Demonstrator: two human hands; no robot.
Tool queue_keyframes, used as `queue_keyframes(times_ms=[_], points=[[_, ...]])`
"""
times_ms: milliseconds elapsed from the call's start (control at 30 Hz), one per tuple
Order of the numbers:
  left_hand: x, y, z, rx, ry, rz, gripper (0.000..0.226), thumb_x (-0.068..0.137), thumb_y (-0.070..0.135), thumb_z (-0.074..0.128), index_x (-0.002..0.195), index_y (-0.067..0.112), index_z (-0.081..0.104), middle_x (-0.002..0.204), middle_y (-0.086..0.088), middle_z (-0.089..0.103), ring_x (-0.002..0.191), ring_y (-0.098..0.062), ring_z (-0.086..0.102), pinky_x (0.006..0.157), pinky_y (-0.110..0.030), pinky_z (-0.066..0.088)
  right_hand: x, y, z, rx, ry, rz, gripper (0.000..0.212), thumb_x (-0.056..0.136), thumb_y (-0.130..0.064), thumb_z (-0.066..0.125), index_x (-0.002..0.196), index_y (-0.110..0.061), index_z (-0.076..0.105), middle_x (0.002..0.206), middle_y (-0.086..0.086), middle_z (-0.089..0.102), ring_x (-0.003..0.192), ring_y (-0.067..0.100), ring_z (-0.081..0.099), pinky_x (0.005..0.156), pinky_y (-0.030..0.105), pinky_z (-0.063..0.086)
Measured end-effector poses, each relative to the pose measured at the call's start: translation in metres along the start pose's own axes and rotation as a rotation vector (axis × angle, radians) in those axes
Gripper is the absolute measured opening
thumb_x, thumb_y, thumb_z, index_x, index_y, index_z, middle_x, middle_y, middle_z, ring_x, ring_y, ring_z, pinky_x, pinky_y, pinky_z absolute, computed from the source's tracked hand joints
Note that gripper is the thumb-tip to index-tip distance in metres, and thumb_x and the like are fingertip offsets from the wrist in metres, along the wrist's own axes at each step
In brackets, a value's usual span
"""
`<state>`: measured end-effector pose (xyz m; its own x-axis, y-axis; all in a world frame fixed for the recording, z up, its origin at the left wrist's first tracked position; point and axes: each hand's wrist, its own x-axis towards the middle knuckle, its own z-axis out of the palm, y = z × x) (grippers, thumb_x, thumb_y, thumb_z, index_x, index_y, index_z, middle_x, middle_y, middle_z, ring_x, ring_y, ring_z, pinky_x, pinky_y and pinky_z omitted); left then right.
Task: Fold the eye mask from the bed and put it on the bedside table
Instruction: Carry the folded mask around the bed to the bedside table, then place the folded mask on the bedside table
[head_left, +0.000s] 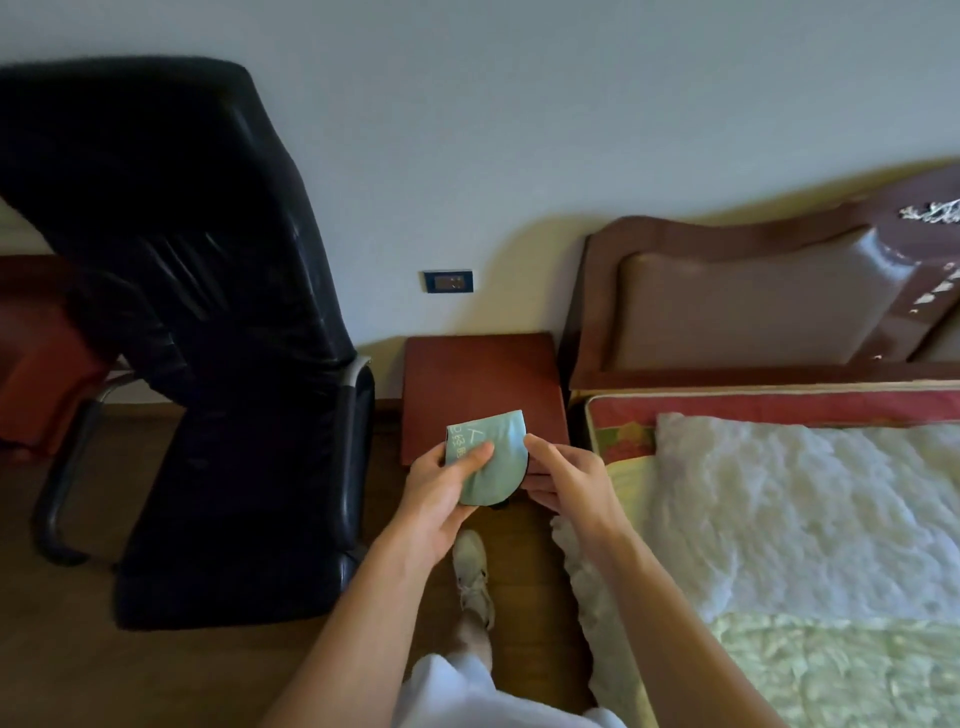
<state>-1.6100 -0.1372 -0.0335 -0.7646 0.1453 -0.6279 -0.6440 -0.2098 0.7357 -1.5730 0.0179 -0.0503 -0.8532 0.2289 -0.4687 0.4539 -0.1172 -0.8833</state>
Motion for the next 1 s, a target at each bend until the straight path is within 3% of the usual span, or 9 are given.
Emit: queue_keyframes(times_ms=[200, 433, 667, 833, 900, 1000], points=[[0.110, 0.079, 0.006, -0.003, -0.032, -0.008, 0.027, 0.082, 0.016, 0.076, 0.109, 0.015, 0.069, 0.106, -0.008, 0.076, 0.099, -0.023, 0.072, 0.080, -0.037, 0.060, 0.108, -0.060, 0.018, -0.033, 0.009, -0.006, 0.030, 0.093, -0.041, 0.066, 0.100, -0.014, 0.077, 0.097, 0.010, 0.082, 0.094, 0.022, 0.078, 0.094, 0.043, 0.060], [0.209, 0.145, 0.009, 0.000, -0.012, -0.036, 0.042, 0.080, 0.017, 0.077, 0.119, 0.010, 0.066, 0.111, -0.011, 0.074, 0.101, -0.027, 0.071, 0.083, -0.042, 0.060, 0.204, -0.100, 0.039, -0.032, 0.022, 0.033, 0.022, 0.094, -0.036, 0.066, 0.096, -0.018, 0.079, 0.096, 0.008, 0.082, 0.095, 0.023, 0.077, 0.089, 0.037, 0.061], [0.279, 0.144, 0.016, -0.055, 0.009, -0.125, 0.035, 0.081, 0.013, 0.075, 0.116, 0.010, 0.067, 0.110, -0.012, 0.074, 0.102, -0.026, 0.071, 0.080, -0.038, 0.059, 0.278, -0.091, 0.037, -0.134, -0.014, 0.064, 0.021, 0.095, -0.033, 0.066, 0.104, -0.017, 0.077, 0.095, 0.006, 0.082, 0.092, 0.019, 0.077, 0.092, 0.043, 0.061], [0.331, 0.113, 0.007, -0.185, 0.099, -0.238, 0.033, 0.086, 0.006, 0.068, 0.119, 0.005, 0.063, 0.114, -0.015, 0.072, 0.105, -0.028, 0.068, 0.082, -0.038, 0.057, 0.330, -0.060, 0.030, -0.318, -0.034, 0.074, 0.007, 0.090, -0.037, 0.069, 0.092, -0.034, 0.074, 0.086, -0.004, 0.081, 0.083, 0.009, 0.077, 0.087, 0.043, 0.062], [0.351, 0.098, 0.002, -0.218, 0.135, -0.280, 0.036, 0.087, 0.004, 0.067, 0.122, 0.004, 0.061, 0.117, -0.017, 0.070, 0.107, -0.029, 0.067, 0.082, -0.038, 0.056, 0.351, -0.045, 0.028, -0.391, -0.046, 0.086, 0.003, 0.091, -0.038, 0.068, 0.089, -0.037, 0.072, 0.084, -0.005, 0.080, 0.081, 0.007, 0.075, 0.084, 0.038, 0.061], [0.387, 0.071, -0.004, -0.168, 0.171, -0.316, 0.035, 0.087, 0.005, 0.067, 0.121, 0.005, 0.061, 0.116, -0.017, 0.069, 0.107, -0.030, 0.066, 0.082, -0.039, 0.056, 0.383, -0.016, 0.020, -0.509, -0.031, 0.099, 0.003, 0.093, -0.034, 0.067, 0.093, -0.034, 0.070, 0.087, -0.010, 0.075, 0.085, 0.002, 0.069, 0.073, 0.016, 0.051]])
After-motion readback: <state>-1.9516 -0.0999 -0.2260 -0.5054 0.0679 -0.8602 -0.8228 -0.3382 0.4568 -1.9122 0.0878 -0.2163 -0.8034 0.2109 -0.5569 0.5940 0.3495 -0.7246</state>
